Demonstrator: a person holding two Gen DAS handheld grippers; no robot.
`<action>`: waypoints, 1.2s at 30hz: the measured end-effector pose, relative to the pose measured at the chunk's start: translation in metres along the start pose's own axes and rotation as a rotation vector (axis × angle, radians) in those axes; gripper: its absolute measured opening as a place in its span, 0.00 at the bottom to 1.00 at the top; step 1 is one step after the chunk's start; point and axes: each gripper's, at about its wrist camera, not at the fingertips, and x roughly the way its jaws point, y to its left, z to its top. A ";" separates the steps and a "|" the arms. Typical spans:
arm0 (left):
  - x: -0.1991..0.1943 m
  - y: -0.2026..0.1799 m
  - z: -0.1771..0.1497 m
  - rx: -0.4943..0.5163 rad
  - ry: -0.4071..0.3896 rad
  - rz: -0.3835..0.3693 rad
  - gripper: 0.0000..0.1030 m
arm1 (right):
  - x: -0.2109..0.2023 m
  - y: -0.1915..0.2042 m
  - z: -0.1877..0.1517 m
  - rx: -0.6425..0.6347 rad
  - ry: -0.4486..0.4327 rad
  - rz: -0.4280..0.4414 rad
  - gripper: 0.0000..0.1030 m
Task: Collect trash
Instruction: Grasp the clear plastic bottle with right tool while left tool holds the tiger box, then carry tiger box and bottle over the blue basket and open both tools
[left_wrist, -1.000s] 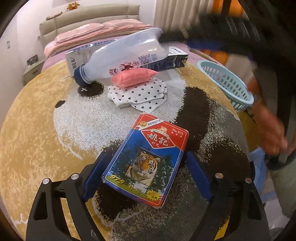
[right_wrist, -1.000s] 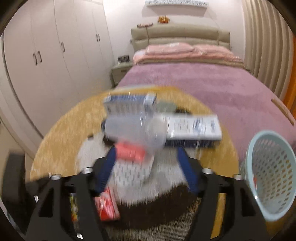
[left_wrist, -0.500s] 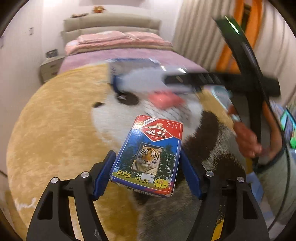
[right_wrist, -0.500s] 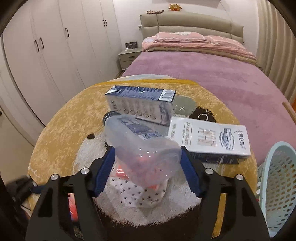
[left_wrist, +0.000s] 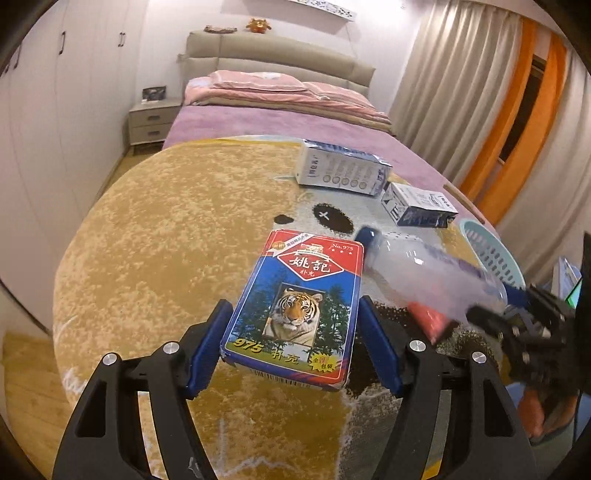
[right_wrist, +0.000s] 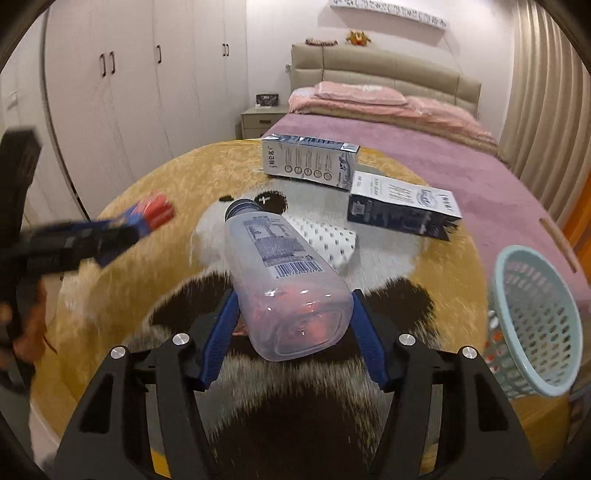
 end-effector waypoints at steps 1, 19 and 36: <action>0.000 -0.001 0.000 0.001 -0.001 -0.006 0.65 | 0.000 0.000 -0.002 0.005 0.014 0.017 0.57; -0.011 -0.013 0.012 0.017 -0.032 -0.030 0.65 | 0.050 0.029 0.037 -0.084 0.168 0.058 0.57; -0.005 -0.106 0.070 0.174 -0.110 -0.100 0.65 | -0.052 -0.077 0.052 0.152 -0.145 -0.002 0.50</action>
